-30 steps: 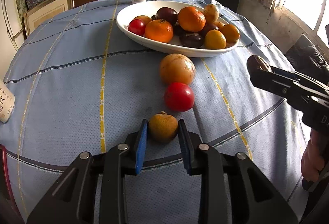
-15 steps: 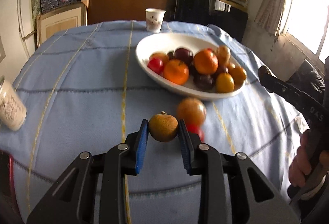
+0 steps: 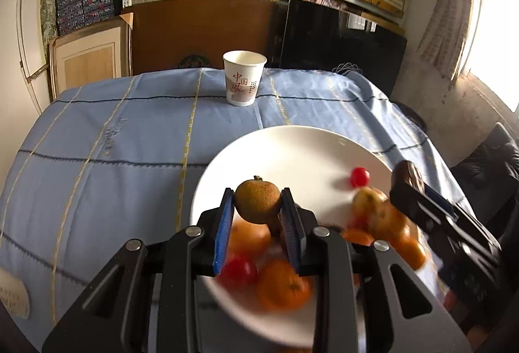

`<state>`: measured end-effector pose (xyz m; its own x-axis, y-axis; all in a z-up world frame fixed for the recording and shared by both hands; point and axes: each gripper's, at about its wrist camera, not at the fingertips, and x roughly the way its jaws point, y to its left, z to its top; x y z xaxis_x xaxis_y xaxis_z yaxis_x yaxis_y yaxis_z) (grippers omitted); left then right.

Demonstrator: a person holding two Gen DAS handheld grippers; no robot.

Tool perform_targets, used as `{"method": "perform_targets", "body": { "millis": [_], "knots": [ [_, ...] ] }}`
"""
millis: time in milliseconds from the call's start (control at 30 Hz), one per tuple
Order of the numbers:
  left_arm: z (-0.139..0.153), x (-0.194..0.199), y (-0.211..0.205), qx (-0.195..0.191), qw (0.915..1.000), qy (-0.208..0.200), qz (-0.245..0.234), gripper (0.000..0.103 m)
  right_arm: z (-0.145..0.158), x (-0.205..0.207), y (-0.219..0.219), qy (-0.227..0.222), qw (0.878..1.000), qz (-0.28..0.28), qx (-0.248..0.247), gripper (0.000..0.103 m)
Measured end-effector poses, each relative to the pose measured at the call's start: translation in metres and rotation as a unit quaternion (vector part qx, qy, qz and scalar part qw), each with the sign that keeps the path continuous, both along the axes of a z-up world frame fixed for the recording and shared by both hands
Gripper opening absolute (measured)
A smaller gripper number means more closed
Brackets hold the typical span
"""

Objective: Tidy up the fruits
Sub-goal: 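Carry the mangosteen and yellow-orange fruit onto the white plate and release both, then grasp the large brown pear with the right tool while the left tool reaches a tangerine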

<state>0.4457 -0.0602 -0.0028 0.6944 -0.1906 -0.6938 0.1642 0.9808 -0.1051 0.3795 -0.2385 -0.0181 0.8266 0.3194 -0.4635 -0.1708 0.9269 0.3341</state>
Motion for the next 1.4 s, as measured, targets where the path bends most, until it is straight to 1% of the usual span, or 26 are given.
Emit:
{"method": "perform_targets", "body": {
  "millis": [133,267,400,433,500,567,600,633,667,733,767,800,833,867,967,1033,1100,1200,1267,1300,1367,1400],
  "knots": [
    [-0.004,0.018,-0.003,0.0,1.0,0.004,0.0,0.029,0.003,0.012,0.001,-0.002,1.0,0.009,0.006,0.043],
    [-0.012,0.027,-0.006,0.021,0.9997,0.011,0.005,0.029,0.005,0.02,0.003,0.01,1.0,0.016,0.022,0.045],
    [-0.013,0.031,-0.006,0.021,0.9997,0.015,0.006,0.031,0.006,0.02,0.005,0.008,0.999,0.024,0.025,0.044],
    [-0.012,0.031,-0.005,0.017,0.9997,0.016,0.007,0.038,0.007,0.019,0.005,0.005,0.999,0.025,0.025,0.044],
    [-0.009,0.026,-0.001,0.012,0.9997,0.017,0.015,0.05,0.01,0.017,0.003,0.004,0.999,0.026,0.033,0.044],
    [-0.005,0.015,0.002,0.01,0.9997,0.011,0.019,0.053,0.013,0.015,0.0,0.003,0.999,0.026,0.039,0.044],
    [-0.002,0.005,0.004,0.01,0.9997,0.007,0.019,0.059,0.014,0.014,-0.001,0.002,0.999,0.026,0.04,0.044],
    [0.002,-0.005,0.007,0.011,0.9997,0.002,0.022,0.067,0.016,0.013,-0.002,0.0,0.999,0.024,0.042,0.044],
    [0.004,-0.013,0.009,0.012,0.9996,-0.004,0.025,0.072,0.018,0.011,-0.001,-0.001,0.999,0.024,0.041,0.044],
    [0.01,-0.04,0.015,0.023,0.9988,-0.022,0.038,0.086,0.022,0.008,0.001,0.0,0.999,0.026,0.037,0.044],
    [0.013,-0.052,0.018,0.026,0.9981,-0.03,0.046,0.089,0.023,0.006,0.003,0.001,0.999,0.027,0.034,0.045],
    [0.015,-0.064,0.023,0.026,0.9975,-0.037,0.054,0.095,0.025,0.001,0.006,0.002,0.999,0.028,0.027,0.05],
    [0.015,-0.082,0.029,0.026,0.9965,-0.042,0.068,0.096,0.027,-0.003,0.009,0.002,0.999,0.025,0.022,0.054],
    [0.015,-0.09,0.033,0.026,0.996,-0.043,0.074,0.096,0.028,-0.01,0.013,0.002,1.0,0.023,0.016,0.058],
    [0.007,-0.12,0.049,0.016,0.9944,-0.04,0.096,0.098,0.027,-0.027,0.024,0.013,0.999,0.029,-0.004,0.059],
    [-0.004,-0.135,0.061,0.013,0.9931,-0.033,0.112,0.098,0.021,-0.046,0.03,0.023,0.999,0.038,-0.006,0.059],
    [-0.016,-0.147,0.074,0.013,0.992,-0.021,0.124,0.098,0.013,-0.063,0.034,0.036,0.998,0.042,-0.005,0.059],
    [-0.028,-0.153,0.088,0.021,0.9883,-0.001,0.151,0.098,-0.004,-0.09,0.04,0.062,0.997,0.049,0.006,0.059],
    [-0.03,-0.156,0.095,0.011,0.986,0.015,0.166,0.098,-0.013,-0.099,0.044,0.076,0.995,0.058,0.012,0.059],
    [-0.031,-0.158,0.097,0.01,0.9856,0.016,0.168,0.098,-0.017,-0.104,0.047,0.083,0.995,0.062,0.011,0.059],
    [-0.03,-0.163,0.096,0.024,0.9839,0.012,0.176,0.098,-0.024,-0.109,0.055,0.099,0.992,0.072,0.0,0.059],
    [-0.029,-0.166,0.094,0.046,0.9818,0.006,0.184,0.098,-0.026,-0.111,0.06,0.104,0.991,0.078,-0.005,0.06]
  ]
}}
